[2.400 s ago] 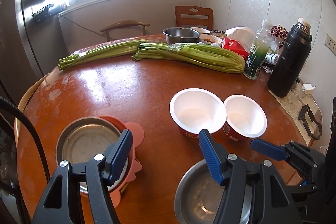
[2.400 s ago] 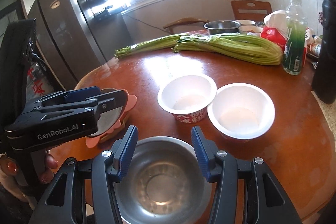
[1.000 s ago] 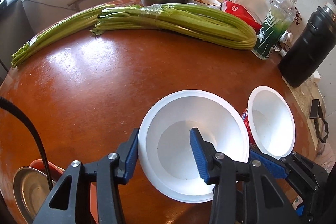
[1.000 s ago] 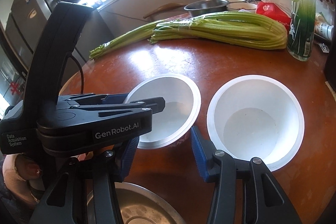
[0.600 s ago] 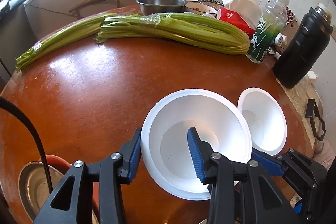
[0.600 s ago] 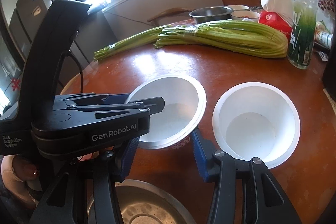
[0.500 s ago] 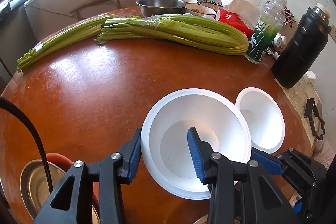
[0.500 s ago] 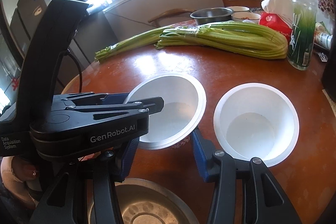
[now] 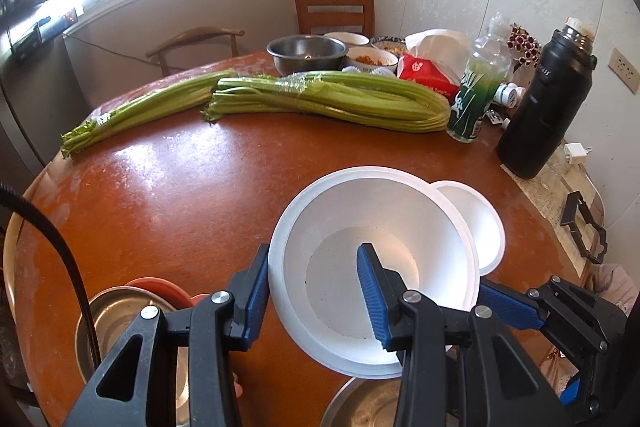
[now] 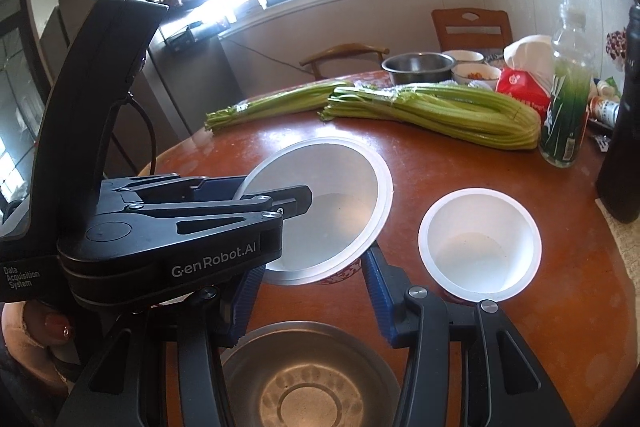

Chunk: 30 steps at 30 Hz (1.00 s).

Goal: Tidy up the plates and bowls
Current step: 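Lift the white paper bowl over the steel bowl with the left gripper, then lower the white paper bowl into the steel bowl with the left gripper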

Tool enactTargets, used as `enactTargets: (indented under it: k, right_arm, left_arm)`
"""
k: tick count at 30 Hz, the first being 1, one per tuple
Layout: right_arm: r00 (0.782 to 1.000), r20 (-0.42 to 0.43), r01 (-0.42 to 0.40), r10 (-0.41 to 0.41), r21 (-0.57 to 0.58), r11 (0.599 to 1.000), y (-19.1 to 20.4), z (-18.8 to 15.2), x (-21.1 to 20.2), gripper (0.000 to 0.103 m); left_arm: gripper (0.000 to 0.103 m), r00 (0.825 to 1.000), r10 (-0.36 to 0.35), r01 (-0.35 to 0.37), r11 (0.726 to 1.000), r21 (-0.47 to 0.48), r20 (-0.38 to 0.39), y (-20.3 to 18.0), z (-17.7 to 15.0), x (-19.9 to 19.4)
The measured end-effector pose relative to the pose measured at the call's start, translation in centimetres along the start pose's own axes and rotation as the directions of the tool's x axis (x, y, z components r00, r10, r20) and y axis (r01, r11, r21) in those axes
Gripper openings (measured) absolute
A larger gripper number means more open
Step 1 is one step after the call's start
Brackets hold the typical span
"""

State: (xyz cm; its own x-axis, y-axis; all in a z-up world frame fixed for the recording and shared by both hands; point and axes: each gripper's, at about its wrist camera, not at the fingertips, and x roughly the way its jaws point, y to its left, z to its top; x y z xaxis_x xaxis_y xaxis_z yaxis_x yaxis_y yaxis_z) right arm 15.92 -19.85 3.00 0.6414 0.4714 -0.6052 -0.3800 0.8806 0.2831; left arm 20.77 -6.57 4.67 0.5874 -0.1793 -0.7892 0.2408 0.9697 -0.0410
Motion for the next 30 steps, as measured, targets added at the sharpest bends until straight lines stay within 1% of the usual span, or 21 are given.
enactTargets:
  k: [7, 20, 30]
  right_arm:
    - [0.999, 0.033, 0.0, 0.001, -0.026, 1.0, 1.3, -0.5, -2.7, 0.051]
    - [0.997, 0.076, -0.006, 0.011, -0.064, 0.998, 2.7, -2.2, -6.7, 0.051]
    - [0.996, 0.089, -0.013, 0.02, -0.078, 0.997, 3.1, -4.3, -8.9, 0.051]
  left_arm:
    - [0.043, 0.999, 0.008, -0.008, 1.0, 0.01, 0.048, -0.9, -1.0, -3.2]
    - [0.043, 0.994, 0.012, -0.014, 1.0, 0.015, 0.104, -2.4, -3.6, -7.6]
    - [0.043, 0.992, 0.015, -0.018, 1.0, 0.026, 0.124, -3.8, -5.8, -9.6]
